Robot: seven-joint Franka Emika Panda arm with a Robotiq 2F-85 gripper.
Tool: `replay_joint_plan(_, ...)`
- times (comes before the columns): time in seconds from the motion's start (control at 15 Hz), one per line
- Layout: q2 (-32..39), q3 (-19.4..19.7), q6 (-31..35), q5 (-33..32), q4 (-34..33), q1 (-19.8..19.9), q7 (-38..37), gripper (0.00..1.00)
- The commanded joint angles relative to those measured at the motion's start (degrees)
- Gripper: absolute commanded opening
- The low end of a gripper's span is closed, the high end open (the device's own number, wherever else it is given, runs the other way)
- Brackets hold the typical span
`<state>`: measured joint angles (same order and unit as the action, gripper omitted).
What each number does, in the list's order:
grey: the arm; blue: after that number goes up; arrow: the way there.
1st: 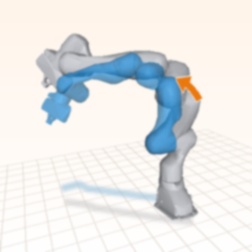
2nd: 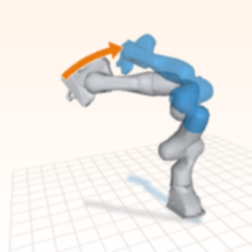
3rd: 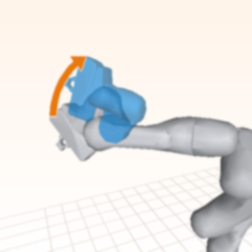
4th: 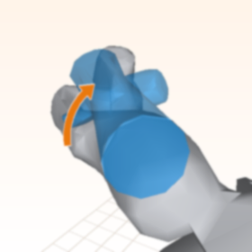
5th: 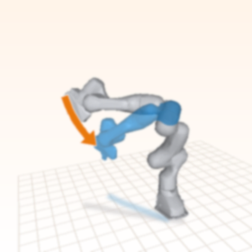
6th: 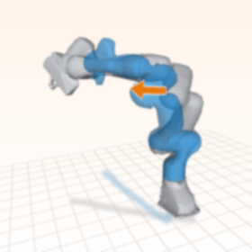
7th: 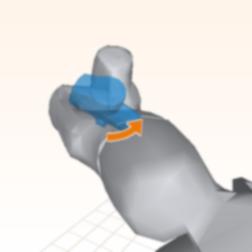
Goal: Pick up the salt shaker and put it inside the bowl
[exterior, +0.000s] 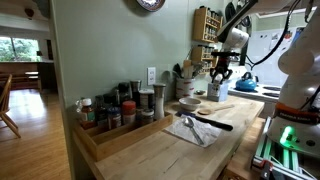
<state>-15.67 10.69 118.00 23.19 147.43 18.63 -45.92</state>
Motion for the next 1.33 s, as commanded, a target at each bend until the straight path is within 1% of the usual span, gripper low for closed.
replay_joint_plan(0.0, 0.4, 0.5, 1.7, 0.3, 0.1, -0.4, -0.4, 0.31)
replay_joint_plan(0.07, 0.6, 0.7, 2.1, 0.8, 0.2, -0.3, -0.7, 0.31)
replay_joint_plan(0.27, 0.8, 0.9, 7.7, 1.2, 1.8, 0.5, -4.0, 0.31)
replay_joint_plan(0.47, 1.4, 1.3, 13.8, 3.1, 3.6, 0.5, -9.6, 0.31)
replay_joint_plan(0.6, 2.3, 1.4, 15.6, 4.9, 4.4, 0.1, -14.1, 0.31)
replay_joint_plan(1.0, 2.9, 2.1, 18.6, 15.9, 6.1, -0.9, -21.9, 0.31)
replay_joint_plan(1.13, 3.2, 1.6, 21.3, 19.5, 6.9, -1.0, -24.7, 0.31)
replay_joint_plan(1.27, 3.3, 0.7, 26.9, 22.7, 8.4, -1.4, -27.6, 0.31)
